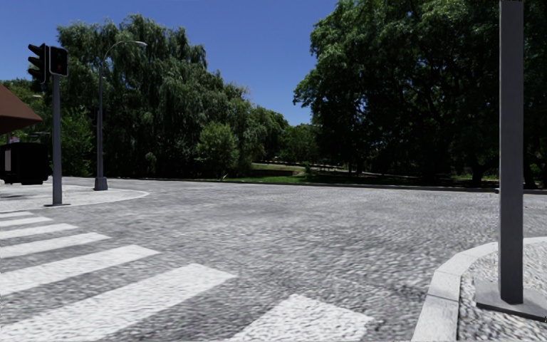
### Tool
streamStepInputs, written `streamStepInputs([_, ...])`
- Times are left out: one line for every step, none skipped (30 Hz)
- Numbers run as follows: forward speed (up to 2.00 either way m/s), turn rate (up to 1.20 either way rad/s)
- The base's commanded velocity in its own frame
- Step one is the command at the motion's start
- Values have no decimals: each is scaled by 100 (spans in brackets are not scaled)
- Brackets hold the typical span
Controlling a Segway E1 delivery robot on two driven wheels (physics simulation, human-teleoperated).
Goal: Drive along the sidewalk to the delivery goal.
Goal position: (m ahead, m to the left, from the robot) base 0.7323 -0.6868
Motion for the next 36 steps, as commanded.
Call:
streamStepInputs([93,-84])
streamStepInputs([87,-86])
streamStepInputs([84,-7])
streamStepInputs([84,-7])
streamStepInputs([79,0])
streamStepInputs([62,0])
streamStepInputs([0,0])
streamStepInputs([0,0])
streamStepInputs([0,0])
streamStepInputs([0,0])
streamStepInputs([0,0])
streamStepInputs([0,0])
streamStepInputs([0,0])
streamStepInputs([0,0])
streamStepInputs([0,0])
streamStepInputs([0,0])
streamStepInputs([0,0])
streamStepInputs([0,0])
streamStepInputs([0,0])
streamStepInputs([0,0])
streamStepInputs([0,0])
streamStepInputs([0,0])
streamStepInputs([0,0])
streamStepInputs([0,0])
streamStepInputs([0,0])
streamStepInputs([0,0])
streamStepInputs([0,0])
streamStepInputs([0,0])
streamStepInputs([0,0])
streamStepInputs([0,0])
streamStepInputs([0,0])
streamStepInputs([0,0])
streamStepInputs([0,0])
streamStepInputs([0,0])
streamStepInputs([0,0])
streamStepInputs([0,0])
